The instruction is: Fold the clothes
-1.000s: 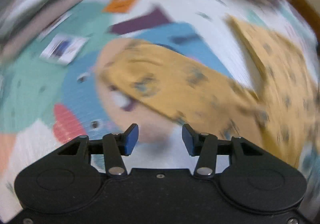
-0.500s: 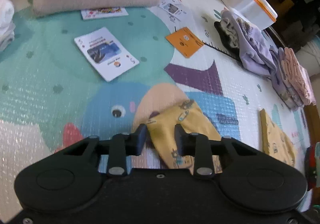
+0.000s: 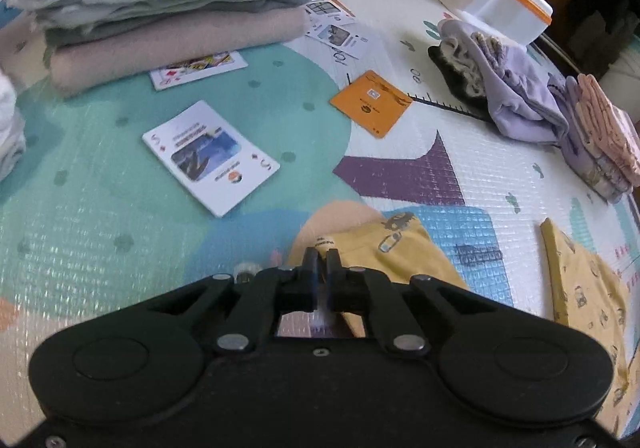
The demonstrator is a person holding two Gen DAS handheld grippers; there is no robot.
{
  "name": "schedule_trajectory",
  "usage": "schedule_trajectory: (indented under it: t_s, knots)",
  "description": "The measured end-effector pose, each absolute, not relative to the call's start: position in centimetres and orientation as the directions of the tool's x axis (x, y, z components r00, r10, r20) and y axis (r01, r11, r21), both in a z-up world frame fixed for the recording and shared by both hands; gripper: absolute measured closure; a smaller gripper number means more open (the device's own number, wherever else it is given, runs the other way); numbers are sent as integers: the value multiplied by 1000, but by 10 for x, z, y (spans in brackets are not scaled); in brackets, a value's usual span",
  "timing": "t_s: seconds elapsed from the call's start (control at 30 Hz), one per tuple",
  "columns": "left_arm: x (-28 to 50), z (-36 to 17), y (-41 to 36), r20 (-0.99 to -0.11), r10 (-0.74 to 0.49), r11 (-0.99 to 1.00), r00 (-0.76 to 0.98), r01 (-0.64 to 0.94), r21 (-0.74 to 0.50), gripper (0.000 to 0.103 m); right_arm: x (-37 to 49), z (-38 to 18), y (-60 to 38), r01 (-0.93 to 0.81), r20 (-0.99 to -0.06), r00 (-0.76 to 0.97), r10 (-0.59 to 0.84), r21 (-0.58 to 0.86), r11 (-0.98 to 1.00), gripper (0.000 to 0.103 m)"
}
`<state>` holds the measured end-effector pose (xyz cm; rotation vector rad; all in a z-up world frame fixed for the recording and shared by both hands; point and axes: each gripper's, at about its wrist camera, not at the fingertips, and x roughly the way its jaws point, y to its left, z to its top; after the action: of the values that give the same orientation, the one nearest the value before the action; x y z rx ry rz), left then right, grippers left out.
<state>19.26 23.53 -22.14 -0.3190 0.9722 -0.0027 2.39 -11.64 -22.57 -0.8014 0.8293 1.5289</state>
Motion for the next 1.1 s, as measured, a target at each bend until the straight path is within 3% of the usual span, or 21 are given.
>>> schedule_trajectory:
  t_s: [0.03, 0.07, 0.17, 0.4, 0.5, 0.53, 0.67, 0.77, 0.87, 0.97, 1.1]
  knots:
    - [195, -222, 234, -813, -136, 959, 566, -132, -252, 103, 22, -226, -114, -992, -853, -121, 508, 83, -97, 81]
    - [196, -223, 234, -815, -127, 963, 565, -128, -239, 103, 19, -226, -112, -988, -854, -152, 498, 111, -111, 73]
    - [193, -224, 241, -818, -112, 961, 565, -147, -233, 103, 6, -226, -105, -986, -862, -142, 486, 78, -150, 73]
    - [187, -223, 241, -824, -89, 970, 560, -138, -199, 102, 19, -225, -104, -980, -855, -195, 481, 186, -67, 69]
    - [189, -220, 239, -833, -93, 977, 545, -111, -181, 93, 26, -222, -105, -973, -842, -214, 494, 231, -27, 70]
    - [188, -219, 239, -835, -86, 978, 543, -115, -176, 88, 30, -217, -109, -973, -833, -207, 514, 232, -15, 71]
    - [184, -204, 229, -820, -31, 985, 572, -120, -121, 88, 57, -192, -136, -970, -804, -146, 576, 230, 75, 71]
    - [189, -192, 210, -810, -48, 991, 585, -74, -112, 88, 93, -177, -176, -939, -788, -37, 614, 238, 249, 71]
    - [203, -180, 181, -810, -126, 989, 572, 15, -144, 88, 143, -173, -239, -809, -766, 127, 630, 287, 512, 70]
    - [222, -181, 151, -806, -262, 962, 531, 72, -265, 75, 188, -181, -319, -545, -745, 323, 583, 357, 758, 70]
    - [246, -190, 105, -780, -425, 902, 460, 144, -407, 75, 222, -208, -410, -157, -734, 472, 488, 475, 866, 68]
